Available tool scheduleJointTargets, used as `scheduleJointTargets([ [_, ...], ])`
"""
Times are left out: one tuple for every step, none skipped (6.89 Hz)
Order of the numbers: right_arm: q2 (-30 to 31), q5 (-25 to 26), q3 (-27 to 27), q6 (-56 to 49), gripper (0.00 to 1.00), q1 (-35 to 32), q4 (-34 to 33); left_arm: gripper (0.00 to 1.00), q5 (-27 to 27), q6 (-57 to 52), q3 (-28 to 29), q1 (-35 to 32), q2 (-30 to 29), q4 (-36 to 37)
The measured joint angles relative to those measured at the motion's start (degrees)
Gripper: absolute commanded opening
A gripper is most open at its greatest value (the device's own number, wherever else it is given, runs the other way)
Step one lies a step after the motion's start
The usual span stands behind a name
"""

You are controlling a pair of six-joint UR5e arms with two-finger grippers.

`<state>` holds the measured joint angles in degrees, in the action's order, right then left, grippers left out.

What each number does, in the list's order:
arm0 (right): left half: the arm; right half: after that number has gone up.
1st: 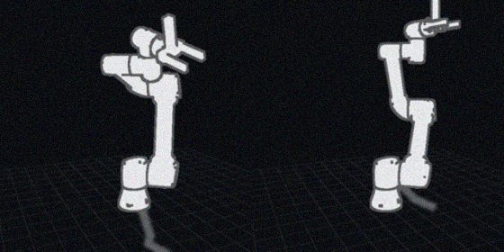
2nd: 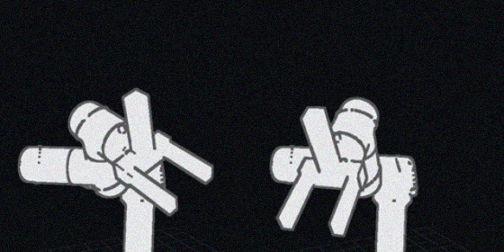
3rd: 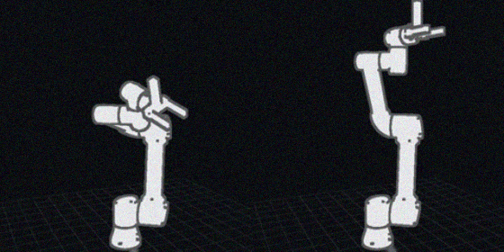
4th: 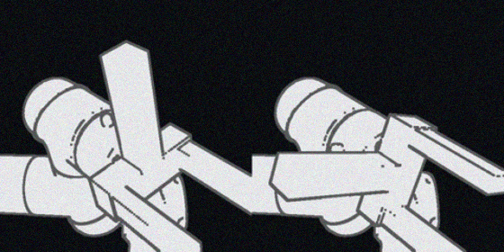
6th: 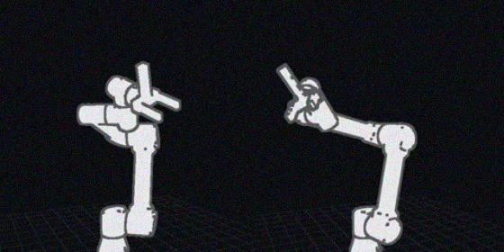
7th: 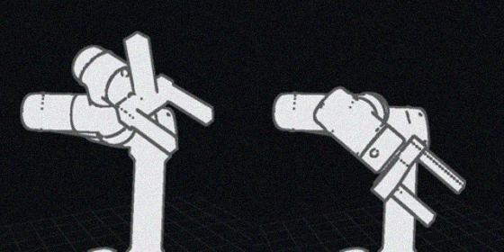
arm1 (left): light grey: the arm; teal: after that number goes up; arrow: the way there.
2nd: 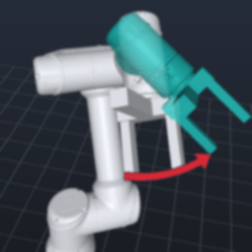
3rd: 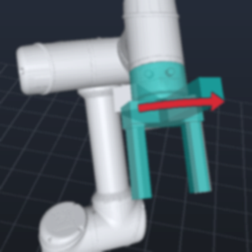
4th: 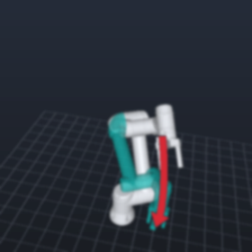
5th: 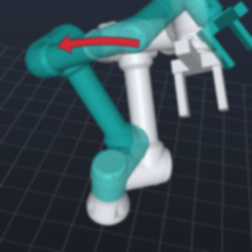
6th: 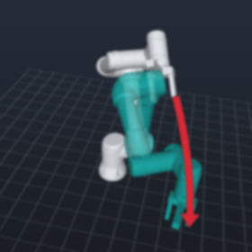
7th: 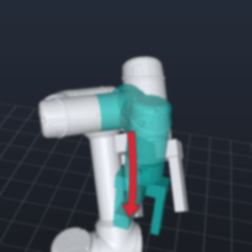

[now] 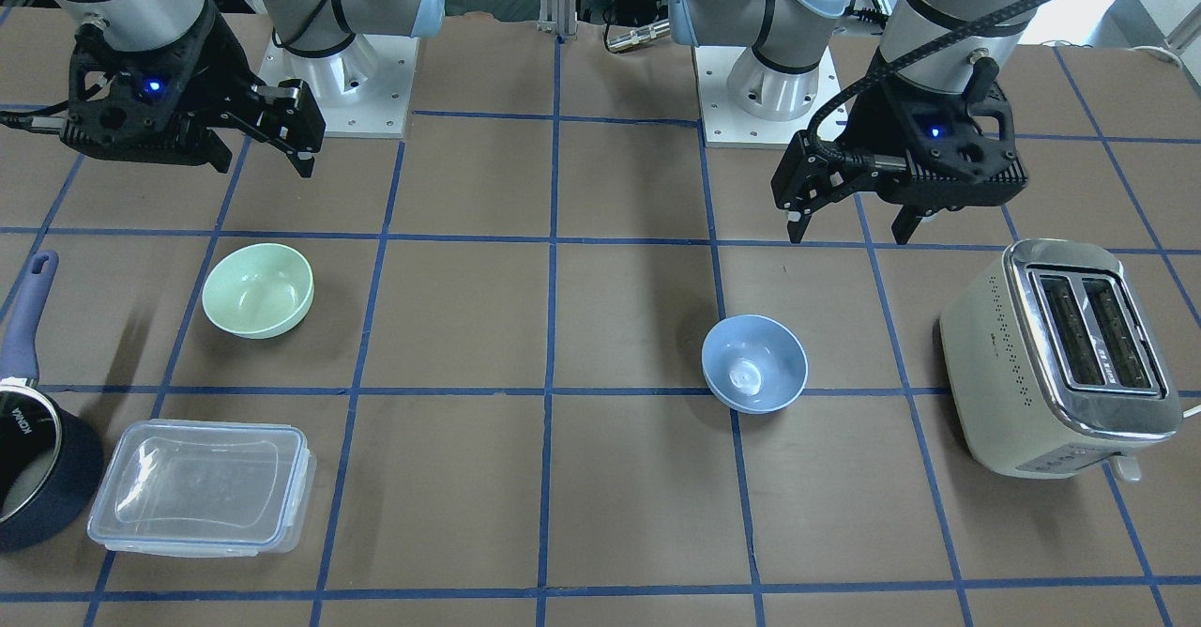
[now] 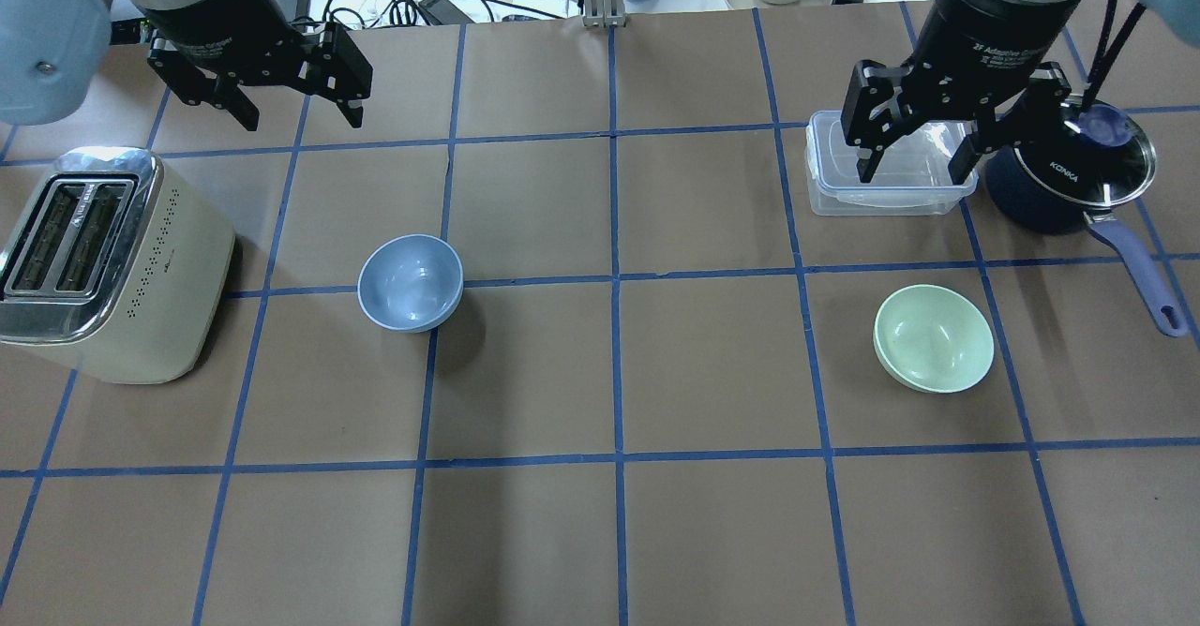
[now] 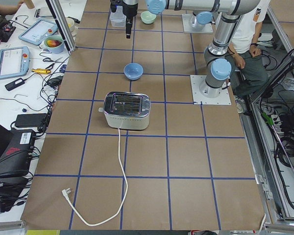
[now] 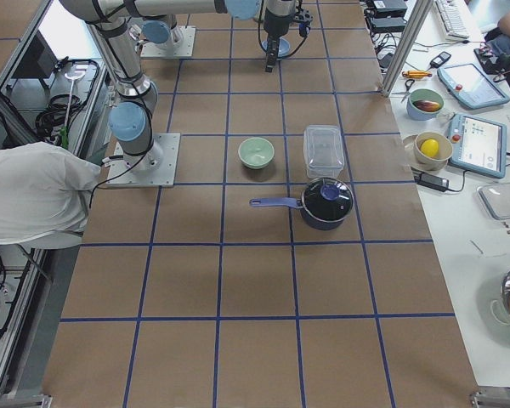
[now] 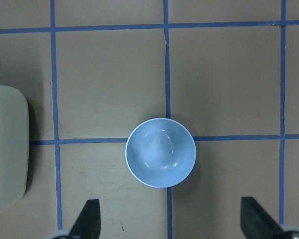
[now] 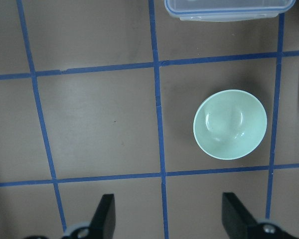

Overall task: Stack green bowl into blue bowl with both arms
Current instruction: 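Lower the left gripper onto the rim of the light blue bowl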

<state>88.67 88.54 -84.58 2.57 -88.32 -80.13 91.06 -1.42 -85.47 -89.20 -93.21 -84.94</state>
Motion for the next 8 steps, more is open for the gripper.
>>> scheduleJointTargets([
  [-0.07,-0.16,0.0,1.04,1.0,-0.08,-1.5,1.0,0.04,0.11,-0.3,-0.12,0.1,0.02],
  [-0.09,-0.16,-0.02,2.13,1.0,-0.14,-3.4,1.0,-0.01,0.49,-1.26,-0.38,0.31,0.03],
  [-0.09,-0.04,-0.07,2.62,1.0,-0.19,-4.24,1.0,-0.23,0.87,-2.68,-0.77,0.83,0.05],
  [-0.08,0.02,-0.11,2.77,1.0,-0.24,-4.55,1.0,-0.23,0.89,-4.5,-1.21,1.64,0.09],
  [-0.08,0.03,-0.19,2.54,1.0,-0.25,-4.69,1.0,-0.33,0.8,-6.87,-1.33,1.47,1.25],
  [-0.09,-0.07,-0.26,2.0,1.0,-0.27,-4.8,1.0,-1.49,0.83,-10.52,-1.54,0.02,5.68],
  [-0.16,-0.21,-0.29,1.57,1.0,-0.27,-4.88,1.0,-3.24,0.96,-15.98,-2.14,-1.77,13.27],
  [-0.2,-0.26,-0.32,1.2,1.0,-0.27,-4.97,1.0,-4.26,1.08,-23.0,-2.67,-3.54,22.5],
])
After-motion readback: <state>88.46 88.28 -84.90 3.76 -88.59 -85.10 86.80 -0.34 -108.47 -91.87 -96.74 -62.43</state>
